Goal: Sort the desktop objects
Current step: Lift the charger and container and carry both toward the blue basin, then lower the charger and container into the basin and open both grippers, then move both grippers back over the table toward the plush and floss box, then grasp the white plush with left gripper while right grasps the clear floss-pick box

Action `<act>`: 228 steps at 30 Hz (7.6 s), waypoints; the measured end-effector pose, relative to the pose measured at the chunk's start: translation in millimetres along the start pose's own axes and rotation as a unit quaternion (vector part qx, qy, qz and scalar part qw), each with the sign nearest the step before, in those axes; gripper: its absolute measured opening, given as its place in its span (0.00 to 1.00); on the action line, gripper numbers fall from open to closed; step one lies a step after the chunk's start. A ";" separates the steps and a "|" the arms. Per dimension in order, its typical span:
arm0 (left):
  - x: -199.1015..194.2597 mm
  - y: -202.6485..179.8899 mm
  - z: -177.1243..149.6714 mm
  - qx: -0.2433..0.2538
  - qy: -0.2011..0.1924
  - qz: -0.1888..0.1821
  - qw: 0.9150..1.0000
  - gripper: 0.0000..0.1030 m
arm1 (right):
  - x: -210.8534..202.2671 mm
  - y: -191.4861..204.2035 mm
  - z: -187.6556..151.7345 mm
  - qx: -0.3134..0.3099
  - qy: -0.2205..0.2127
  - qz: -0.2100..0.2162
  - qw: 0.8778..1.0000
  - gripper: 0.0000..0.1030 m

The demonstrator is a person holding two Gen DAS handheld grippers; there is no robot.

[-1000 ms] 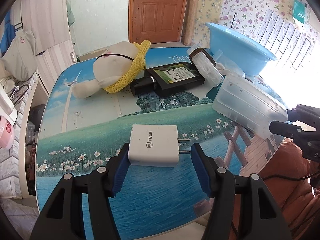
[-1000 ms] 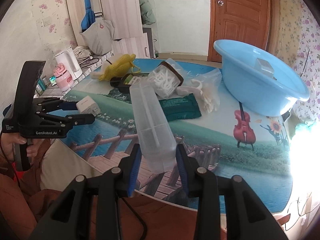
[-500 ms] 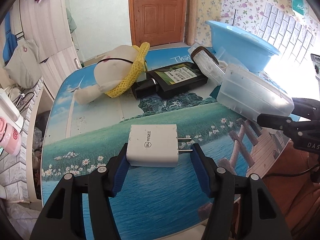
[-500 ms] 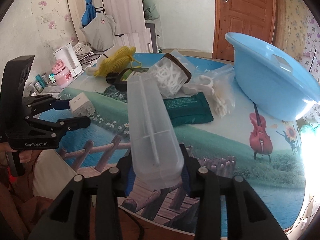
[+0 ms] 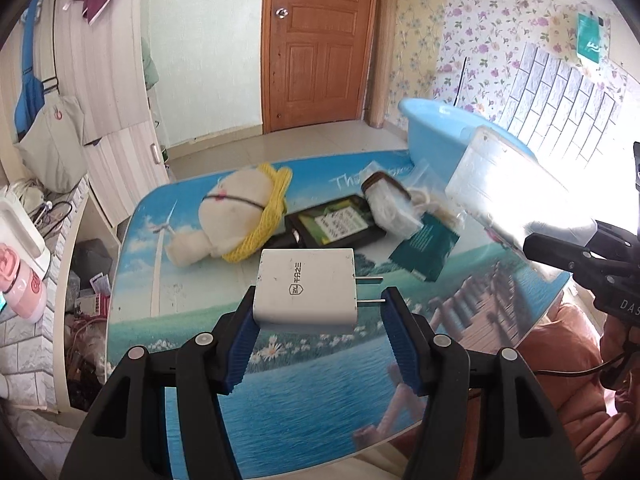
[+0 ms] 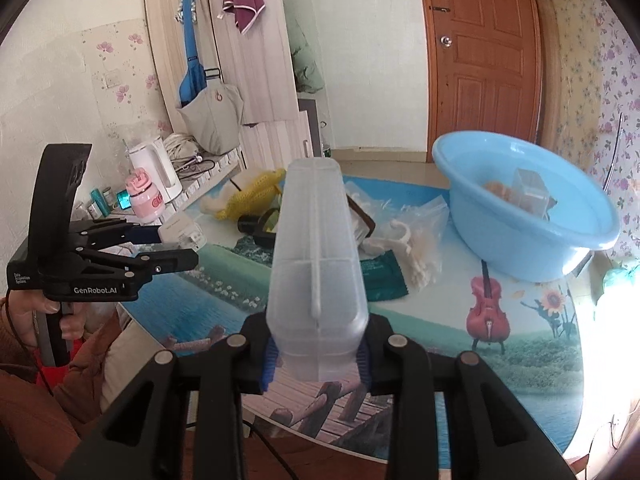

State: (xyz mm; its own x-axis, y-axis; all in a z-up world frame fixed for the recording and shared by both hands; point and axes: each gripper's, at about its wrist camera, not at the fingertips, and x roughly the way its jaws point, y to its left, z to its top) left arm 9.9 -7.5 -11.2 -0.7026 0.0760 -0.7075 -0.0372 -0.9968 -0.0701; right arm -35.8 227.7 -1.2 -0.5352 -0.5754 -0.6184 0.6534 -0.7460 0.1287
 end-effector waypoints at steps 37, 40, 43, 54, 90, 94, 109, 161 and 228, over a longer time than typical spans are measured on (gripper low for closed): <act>105.5 -170.5 172.8 0.117 -0.022 -0.134 0.984 0.58 | -14.9 -189.2 65.7 0.142 -0.043 -0.125 0.981 0.30; 122.3 -185.0 176.2 0.129 -0.009 -0.141 0.982 0.58 | -4.8 -201.7 64.8 0.150 -0.026 -0.143 0.978 0.30; 128.2 -194.0 174.1 0.141 -0.002 -0.137 0.980 0.62 | 1.1 -207.4 63.0 0.157 -0.013 -0.154 0.975 0.30; 92.1 -166.6 162.3 0.133 -0.022 -0.131 0.982 0.88 | 1.1 -195.0 72.3 0.152 -0.004 -0.193 0.969 0.39; 22.2 -24.3 43.0 0.021 -0.014 -0.057 0.998 0.93 | 38.0 8.9 33.8 0.022 0.034 -0.122 0.992 0.44; 22.2 -24.7 40.8 0.022 -0.013 -0.056 0.998 0.93 | 35.6 10.1 28.1 0.019 0.038 -0.117 0.992 0.44; 26.0 -31.9 38.0 0.031 -0.005 -0.053 0.998 0.93 | 29.6 -9.8 20.3 0.046 0.041 -0.118 0.991 0.44; 51.4 25.3 0.8 -0.031 0.039 -0.018 0.999 0.93 | 47.4 -22.6 12.8 0.070 0.070 -0.120 0.988 0.44; 66.4 79.5 33.6 -0.079 0.024 0.010 0.997 0.93 | 72.7 -24.4 30.3 0.079 0.072 -0.087 0.990 0.44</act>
State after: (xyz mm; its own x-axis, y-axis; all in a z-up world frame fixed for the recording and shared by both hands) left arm -63.6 -82.5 -40.1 -0.6666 0.0600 -0.7430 0.0922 -0.9825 -0.1621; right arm -106.8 193.9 -25.8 -0.5434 -0.3875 -0.7447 0.4589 -0.8799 0.1231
